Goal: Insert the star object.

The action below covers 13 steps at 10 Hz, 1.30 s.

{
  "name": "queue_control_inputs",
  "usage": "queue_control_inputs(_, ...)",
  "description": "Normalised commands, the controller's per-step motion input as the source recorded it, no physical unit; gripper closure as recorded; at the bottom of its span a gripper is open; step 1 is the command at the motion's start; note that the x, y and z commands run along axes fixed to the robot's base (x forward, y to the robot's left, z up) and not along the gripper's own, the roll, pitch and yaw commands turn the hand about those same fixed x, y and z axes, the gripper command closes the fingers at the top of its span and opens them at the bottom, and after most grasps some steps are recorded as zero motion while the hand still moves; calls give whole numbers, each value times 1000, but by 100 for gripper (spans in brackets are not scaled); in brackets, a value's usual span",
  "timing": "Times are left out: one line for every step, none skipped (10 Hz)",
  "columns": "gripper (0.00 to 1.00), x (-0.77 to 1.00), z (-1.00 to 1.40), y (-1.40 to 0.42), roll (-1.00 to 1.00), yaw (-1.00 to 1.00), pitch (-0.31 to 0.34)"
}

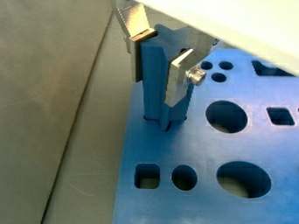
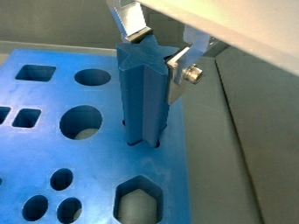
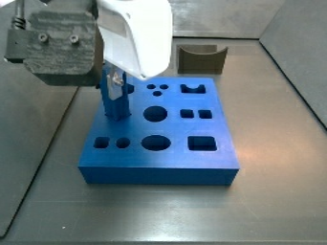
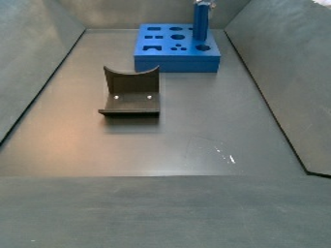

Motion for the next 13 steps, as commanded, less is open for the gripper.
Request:
queue_control_inputs(100,74,-469,0,-33,-163,-24)
queue_control_inputs(100,0,-500,0,0,-111,-77)
queue_control_inputs(100,0,-554,0,0,-66,-121)
queue_control_inputs(100,0,-623,0,6,-29,-110)
queue_control_inputs(100,0,-797,-37,90,-20,-143)
queue_control_inputs(100,-74,-863,-200,0,0,-210)
queue_control_inputs(100,-54,-811,-223,-21,0,-236)
queue_control_inputs(100,0,-754,-177,0,-31,-273)
queue_control_inputs(100,0,-703,-143,103,-174,-260)
queue_control_inputs(100,0,-591,-89,126,-154,-286)
queue_control_inputs(100,-63,-611,0,320,-114,-153)
queue_control_inputs(100,0,-509,-69,440,-103,0)
queue_control_inputs(100,63,-474,-37,454,-177,0)
